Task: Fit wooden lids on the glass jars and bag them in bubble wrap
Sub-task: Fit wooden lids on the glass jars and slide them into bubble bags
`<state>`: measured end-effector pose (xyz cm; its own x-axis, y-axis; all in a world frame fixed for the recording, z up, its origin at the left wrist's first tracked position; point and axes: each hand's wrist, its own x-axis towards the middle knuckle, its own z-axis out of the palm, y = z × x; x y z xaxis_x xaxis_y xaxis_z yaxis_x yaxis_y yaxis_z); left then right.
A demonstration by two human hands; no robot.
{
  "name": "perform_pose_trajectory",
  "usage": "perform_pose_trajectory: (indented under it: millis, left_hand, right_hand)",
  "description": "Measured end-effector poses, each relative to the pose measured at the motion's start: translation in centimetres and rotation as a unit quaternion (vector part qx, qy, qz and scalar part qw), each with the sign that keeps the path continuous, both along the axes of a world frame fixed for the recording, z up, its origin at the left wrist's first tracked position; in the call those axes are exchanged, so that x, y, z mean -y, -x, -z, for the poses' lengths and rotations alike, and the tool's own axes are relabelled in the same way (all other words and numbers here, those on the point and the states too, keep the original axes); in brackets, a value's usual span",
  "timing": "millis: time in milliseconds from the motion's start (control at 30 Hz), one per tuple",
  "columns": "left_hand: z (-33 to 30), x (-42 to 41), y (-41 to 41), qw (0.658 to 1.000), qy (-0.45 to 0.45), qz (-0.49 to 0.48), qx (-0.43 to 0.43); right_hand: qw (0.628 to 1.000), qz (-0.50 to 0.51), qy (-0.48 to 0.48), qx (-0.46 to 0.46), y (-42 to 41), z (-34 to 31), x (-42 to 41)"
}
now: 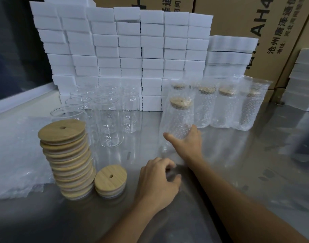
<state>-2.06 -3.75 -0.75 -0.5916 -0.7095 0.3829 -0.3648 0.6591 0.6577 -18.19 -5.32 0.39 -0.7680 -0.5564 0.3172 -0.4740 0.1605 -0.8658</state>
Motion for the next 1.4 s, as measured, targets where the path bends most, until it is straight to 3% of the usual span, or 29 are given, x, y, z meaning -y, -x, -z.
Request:
perform_pose_trajectory:
  millis: [467, 833, 1200, 1333, 1400]
  left_hand:
    - [0.1, 0.4, 0.2, 0.999, 0.032, 0.020, -0.007]
    - [0.1, 0.4, 0.1, 0.999, 0.028, 0.024, -0.006]
    - [0.3, 0.4, 0.3, 0.999, 0.004, 0.011, -0.041]
    - [0.4, 0.5, 0.6, 0.996, -0.036, -0.019, -0.084]
    - [0.5, 0.5, 0.7, 0.995, -0.035, -0.033, -0.087]
  right_hand:
    - [0.996, 0.089, -0.002, -0.005, 4.1, -0.4, 7.8]
    - [0.982, 0.170, 0.027, 0.078, 5.7, -0.6, 9.6]
    - [0.973, 0.186, 0.070, 0.117, 5.0, -0.8, 9.4]
    - [0.978, 0.159, 0.099, 0.093, 3.5, -0.6, 8.8]
    - [0.990, 0.095, 0.080, 0.070, 2.2, -0.4, 8.5]
